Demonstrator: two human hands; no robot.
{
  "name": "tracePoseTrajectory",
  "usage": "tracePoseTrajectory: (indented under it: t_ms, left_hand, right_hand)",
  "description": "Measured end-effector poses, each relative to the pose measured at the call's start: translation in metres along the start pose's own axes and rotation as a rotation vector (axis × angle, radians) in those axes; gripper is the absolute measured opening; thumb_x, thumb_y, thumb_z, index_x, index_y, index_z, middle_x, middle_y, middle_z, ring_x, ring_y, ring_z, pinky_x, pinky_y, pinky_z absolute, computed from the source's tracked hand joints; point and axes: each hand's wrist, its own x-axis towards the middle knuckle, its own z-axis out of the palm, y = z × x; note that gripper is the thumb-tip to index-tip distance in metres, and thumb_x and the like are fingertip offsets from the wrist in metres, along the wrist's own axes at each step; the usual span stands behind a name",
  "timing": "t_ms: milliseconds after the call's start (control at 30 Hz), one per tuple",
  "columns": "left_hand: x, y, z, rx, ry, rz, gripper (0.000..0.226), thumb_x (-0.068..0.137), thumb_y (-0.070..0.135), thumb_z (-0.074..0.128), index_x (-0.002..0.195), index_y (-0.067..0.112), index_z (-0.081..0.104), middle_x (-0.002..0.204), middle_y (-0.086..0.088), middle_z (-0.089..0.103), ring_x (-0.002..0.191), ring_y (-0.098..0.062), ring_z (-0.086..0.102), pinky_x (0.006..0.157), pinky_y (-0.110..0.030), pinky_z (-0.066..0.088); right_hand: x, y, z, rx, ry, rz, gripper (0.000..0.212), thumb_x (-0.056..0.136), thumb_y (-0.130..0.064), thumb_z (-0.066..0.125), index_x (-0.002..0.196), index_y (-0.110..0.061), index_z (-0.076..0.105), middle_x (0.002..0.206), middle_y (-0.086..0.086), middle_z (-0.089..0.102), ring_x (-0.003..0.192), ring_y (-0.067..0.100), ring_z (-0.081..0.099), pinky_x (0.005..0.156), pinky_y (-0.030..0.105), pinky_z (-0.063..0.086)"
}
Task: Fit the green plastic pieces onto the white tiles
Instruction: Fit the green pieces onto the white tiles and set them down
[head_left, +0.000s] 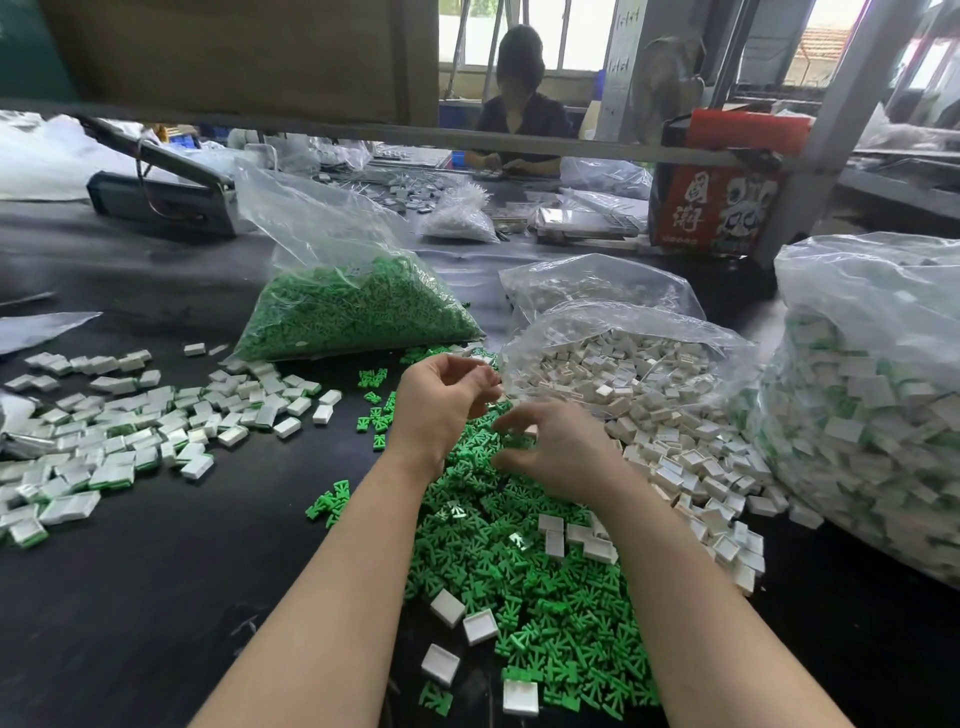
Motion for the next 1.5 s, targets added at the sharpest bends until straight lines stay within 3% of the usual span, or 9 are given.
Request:
tracePoseTrajectory:
  t_ms: [100, 267, 400, 533, 667, 867, 1000, 1167, 1500]
  left_hand:
    - [-0.001, 0.002, 0.003, -0.050, -0.005, -0.026, 0.005, 0.086, 0.006, 0.071, 0.091, 0.004, 0.069, 0.082, -0.013, 0.074, 0.071, -0.020, 0.071, 0.062, -0.023, 0.055]
    - [-0.005, 0.001, 0.008, -0.087, -0.041, -0.034, 0.014, 0.086, -0.001, 0.068, 0.093, 0.010, 0.072, 0.085, -0.014, 0.071, 0.071, -0.017, 0.069, 0.065, -0.019, 0.054]
    - [-0.005, 0.000, 0.009, -0.046, -0.052, -0.005, 0.019, 0.087, -0.003, 0.067, 0.102, 0.008, 0.069, 0.080, -0.009, 0.068, 0.065, -0.012, 0.068, 0.063, -0.018, 0.054]
    - [-0.005, -0.003, 0.007, 0.024, -0.041, 0.024, 0.019, 0.086, -0.001, 0.069, 0.103, 0.004, 0.062, 0.082, -0.007, 0.070, 0.070, -0.014, 0.069, 0.066, -0.023, 0.056]
    - [-0.005, -0.004, 0.003, 0.008, -0.022, 0.016, 0.011, 0.086, 0.000, 0.070, 0.092, 0.007, 0.064, 0.078, -0.006, 0.070, 0.069, -0.014, 0.069, 0.062, -0.019, 0.053]
    - [-0.006, -0.004, 0.000, 0.003, -0.046, 0.016, 0.015, 0.086, -0.001, 0.069, 0.100, 0.001, 0.068, 0.082, -0.008, 0.071, 0.067, -0.008, 0.069, 0.061, -0.015, 0.051]
    - [-0.006, -0.004, -0.002, 0.033, -0.047, 0.022, 0.014, 0.086, 0.000, 0.069, 0.098, 0.006, 0.071, 0.079, -0.005, 0.070, 0.067, -0.009, 0.068, 0.063, -0.018, 0.054]
    - [-0.006, -0.003, -0.001, 0.029, -0.049, 0.024, 0.016, 0.086, 0.000, 0.069, 0.102, 0.003, 0.071, 0.080, -0.007, 0.069, 0.064, -0.007, 0.066, 0.061, -0.017, 0.053]
    - [-0.007, -0.003, 0.000, 0.064, -0.062, 0.035, 0.013, 0.086, 0.006, 0.071, 0.097, 0.013, 0.074, 0.080, -0.007, 0.069, 0.066, -0.010, 0.064, 0.063, -0.019, 0.052]
  right_hand:
    - [0.001, -0.009, 0.006, -0.240, -0.011, -0.037, 0.038, 0.082, -0.052, 0.070, 0.117, -0.039, 0.066, 0.127, -0.003, 0.055, 0.124, 0.020, 0.044, 0.105, 0.040, 0.039]
    - [0.002, -0.014, 0.012, -0.320, 0.064, -0.092, 0.022, 0.085, -0.043, 0.066, 0.104, -0.034, 0.071, 0.112, -0.006, 0.063, 0.114, 0.018, 0.051, 0.097, 0.037, 0.041]
    - [0.002, -0.010, 0.010, -0.003, 0.130, -0.050, 0.011, 0.086, -0.029, 0.067, 0.093, -0.027, 0.075, 0.094, -0.008, 0.074, 0.088, 0.011, 0.065, 0.078, 0.023, 0.051]
    - [0.003, -0.002, 0.005, 0.163, 0.186, -0.004, 0.011, 0.085, -0.028, 0.073, 0.094, -0.024, 0.078, 0.088, -0.010, 0.075, 0.073, -0.001, 0.063, 0.057, 0.001, 0.033]
    - [0.004, 0.003, 0.005, 0.195, 0.225, 0.017, 0.008, 0.084, -0.026, 0.076, 0.091, -0.024, 0.077, 0.084, -0.010, 0.074, 0.072, -0.003, 0.063, 0.060, 0.002, 0.040]
    - [0.002, 0.003, 0.006, 0.129, 0.276, 0.041, 0.007, 0.085, -0.022, 0.073, 0.092, -0.025, 0.072, 0.086, -0.008, 0.070, 0.076, 0.005, 0.062, 0.068, 0.020, 0.051]
    - [0.001, -0.001, 0.003, 0.063, 0.144, -0.043, 0.014, 0.081, -0.036, 0.076, 0.095, -0.032, 0.075, 0.087, -0.010, 0.070, 0.075, 0.004, 0.061, 0.070, 0.024, 0.053]
    - [0.002, -0.010, 0.012, -0.220, -0.006, -0.090, 0.034, 0.084, -0.049, 0.068, 0.117, -0.040, 0.066, 0.110, -0.001, 0.061, 0.112, 0.019, 0.051, 0.098, 0.038, 0.044]
    - [0.002, -0.012, 0.015, -0.194, 0.023, -0.127, 0.020, 0.085, -0.038, 0.066, 0.102, -0.027, 0.069, 0.101, -0.004, 0.067, 0.103, 0.019, 0.056, 0.088, 0.033, 0.042]
